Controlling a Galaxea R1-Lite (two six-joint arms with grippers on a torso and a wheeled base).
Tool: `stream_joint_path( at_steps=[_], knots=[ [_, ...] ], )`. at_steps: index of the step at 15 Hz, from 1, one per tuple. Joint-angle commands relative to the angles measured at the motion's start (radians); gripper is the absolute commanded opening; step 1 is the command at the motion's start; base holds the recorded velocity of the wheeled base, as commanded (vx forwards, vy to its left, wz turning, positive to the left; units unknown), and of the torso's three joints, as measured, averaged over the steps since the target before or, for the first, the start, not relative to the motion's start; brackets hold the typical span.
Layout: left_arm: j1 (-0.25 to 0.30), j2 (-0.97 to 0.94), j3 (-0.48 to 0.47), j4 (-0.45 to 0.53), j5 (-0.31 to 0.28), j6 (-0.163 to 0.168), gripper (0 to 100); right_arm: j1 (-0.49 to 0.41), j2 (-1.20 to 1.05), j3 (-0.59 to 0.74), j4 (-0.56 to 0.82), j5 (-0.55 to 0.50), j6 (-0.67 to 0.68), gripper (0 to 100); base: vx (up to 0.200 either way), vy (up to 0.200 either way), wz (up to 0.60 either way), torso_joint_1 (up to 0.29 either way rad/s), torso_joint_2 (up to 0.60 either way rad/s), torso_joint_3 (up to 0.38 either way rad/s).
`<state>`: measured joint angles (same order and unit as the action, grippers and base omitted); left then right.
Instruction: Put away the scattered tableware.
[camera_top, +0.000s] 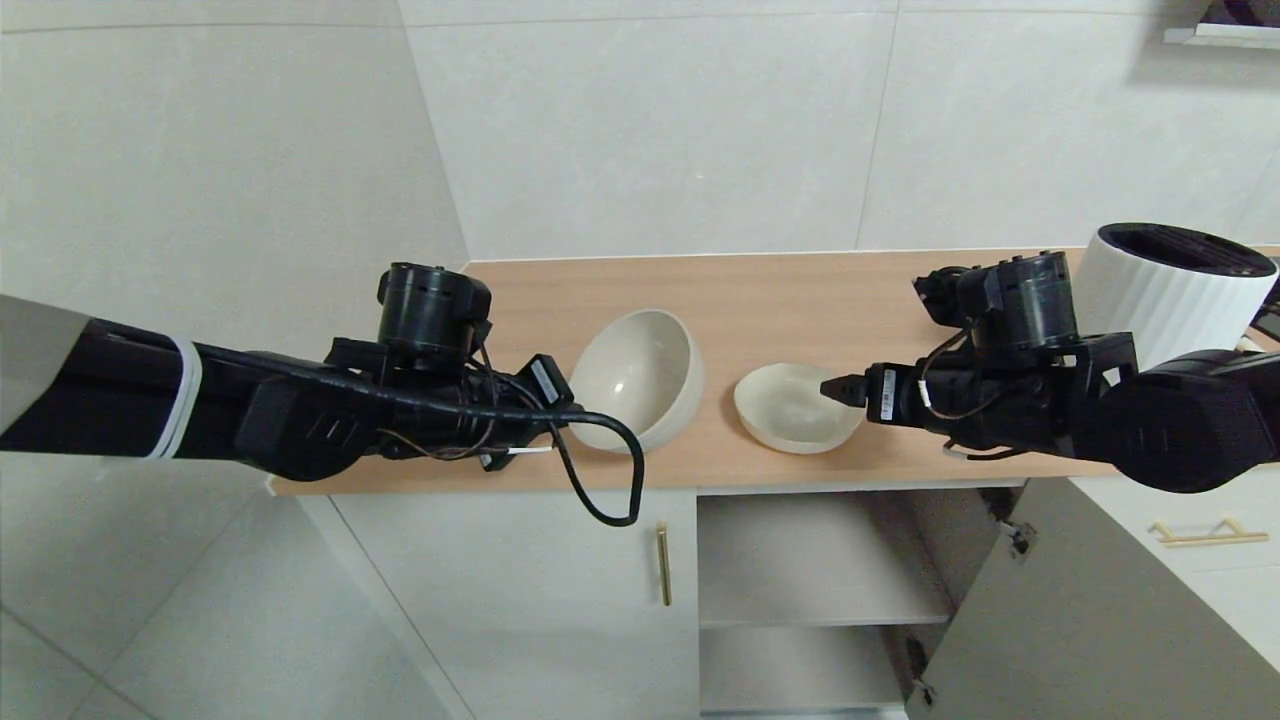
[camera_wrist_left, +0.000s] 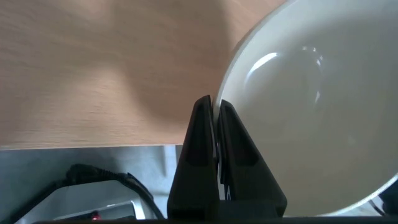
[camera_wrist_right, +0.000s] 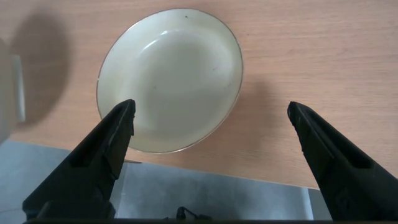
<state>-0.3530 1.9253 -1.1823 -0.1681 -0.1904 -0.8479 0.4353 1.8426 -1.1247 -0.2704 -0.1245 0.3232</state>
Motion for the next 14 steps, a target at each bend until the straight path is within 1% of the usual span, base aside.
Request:
stream_joint_path(
  at_steps=[1, 5, 7, 10, 11, 14],
  knots=[
    [0.0, -0.012, 0.0, -0.001, 0.0, 0.0, 0, 0.002, 0.003, -0.001, 0.0, -0.003, -0.001, 100, 0.0, 0.0, 0.0, 0.0, 0.0, 0.0],
    [-0.001, -0.045, 0.004, 0.001, -0.007, 0.0, 0, 0.002, 0.029, -0.007, 0.007, -0.032, -0.004, 100, 0.0, 0.0, 0.0, 0.0, 0.0, 0.0],
    [-0.001, -0.054, 0.004, 0.001, -0.009, 0.0, 0, 0.002, 0.072, -0.04, 0.007, -0.099, -0.004, 100, 0.0, 0.0, 0.0, 0.0, 0.0, 0.0],
    [-0.003, -0.054, 0.004, 0.001, -0.009, 0.0, 0, 0.002, 0.104, -0.06, 0.002, -0.13, -0.004, 100, 0.0, 0.0, 0.0, 0.0, 0.0, 0.0],
    [-0.003, -0.054, 0.004, 0.001, -0.009, -0.002, 0, 0.002, 0.132, -0.079, -0.001, -0.164, -0.004, 100, 0.0, 0.0, 0.0, 0.0, 0.0, 0.0],
    [-0.003, -0.054, 0.004, 0.001, -0.009, 0.0, 0, 0.006, 0.15, -0.084, -0.001, -0.172, -0.003, 100, 0.0, 0.0, 0.0, 0.0, 0.0, 0.0]
  ],
)
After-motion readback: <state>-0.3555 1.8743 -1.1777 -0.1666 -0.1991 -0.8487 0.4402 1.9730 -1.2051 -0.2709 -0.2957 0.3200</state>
